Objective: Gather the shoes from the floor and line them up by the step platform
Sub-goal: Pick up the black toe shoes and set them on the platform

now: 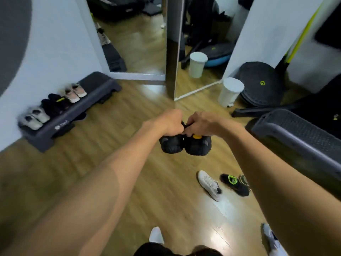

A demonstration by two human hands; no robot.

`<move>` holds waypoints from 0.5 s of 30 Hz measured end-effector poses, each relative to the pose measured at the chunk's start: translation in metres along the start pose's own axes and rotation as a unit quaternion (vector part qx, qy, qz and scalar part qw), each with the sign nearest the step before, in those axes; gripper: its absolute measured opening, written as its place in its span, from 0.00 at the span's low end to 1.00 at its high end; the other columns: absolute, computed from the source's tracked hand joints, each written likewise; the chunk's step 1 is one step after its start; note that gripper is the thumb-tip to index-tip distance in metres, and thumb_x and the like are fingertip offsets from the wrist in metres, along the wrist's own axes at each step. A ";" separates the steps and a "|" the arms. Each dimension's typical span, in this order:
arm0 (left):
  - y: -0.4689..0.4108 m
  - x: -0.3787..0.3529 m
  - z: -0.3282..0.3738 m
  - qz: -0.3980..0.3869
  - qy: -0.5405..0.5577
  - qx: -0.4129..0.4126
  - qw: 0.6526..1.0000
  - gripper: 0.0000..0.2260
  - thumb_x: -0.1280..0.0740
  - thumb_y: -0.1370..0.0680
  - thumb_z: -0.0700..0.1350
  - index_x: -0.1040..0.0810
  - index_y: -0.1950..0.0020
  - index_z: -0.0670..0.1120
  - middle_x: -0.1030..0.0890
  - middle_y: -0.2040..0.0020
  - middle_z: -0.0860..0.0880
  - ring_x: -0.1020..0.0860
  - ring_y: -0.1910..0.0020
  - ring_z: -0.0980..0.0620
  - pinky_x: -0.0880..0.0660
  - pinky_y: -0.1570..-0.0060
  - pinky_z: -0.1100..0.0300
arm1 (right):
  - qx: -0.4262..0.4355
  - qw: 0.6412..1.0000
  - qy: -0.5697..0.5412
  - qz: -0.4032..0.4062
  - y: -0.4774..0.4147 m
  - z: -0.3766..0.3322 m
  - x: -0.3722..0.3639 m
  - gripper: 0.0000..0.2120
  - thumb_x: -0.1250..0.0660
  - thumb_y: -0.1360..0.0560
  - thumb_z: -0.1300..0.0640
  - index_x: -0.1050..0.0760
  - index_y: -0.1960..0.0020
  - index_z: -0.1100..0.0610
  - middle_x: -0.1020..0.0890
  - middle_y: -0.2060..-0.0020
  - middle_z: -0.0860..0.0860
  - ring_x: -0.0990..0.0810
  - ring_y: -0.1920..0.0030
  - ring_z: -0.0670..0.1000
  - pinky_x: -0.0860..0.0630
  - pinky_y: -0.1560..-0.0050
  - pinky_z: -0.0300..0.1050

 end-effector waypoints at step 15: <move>0.003 0.128 -0.264 0.032 0.095 0.203 0.974 0.10 0.25 0.30 0.45 0.25 0.60 0.43 0.23 0.64 0.47 0.24 0.67 0.49 0.32 0.75 0.61 | 0.193 0.969 0.100 -0.115 -0.210 -0.252 -0.009 0.11 0.33 0.26 0.52 0.21 0.48 0.59 0.19 0.56 0.55 0.21 0.69 0.50 0.27 0.74 0.35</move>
Point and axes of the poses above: each hand's wrist, its own y-axis away from the middle knuckle, its own x-axis out of the back of the hand, z = x × y, the point moved 1 cm from there along -y, towards the middle knuckle
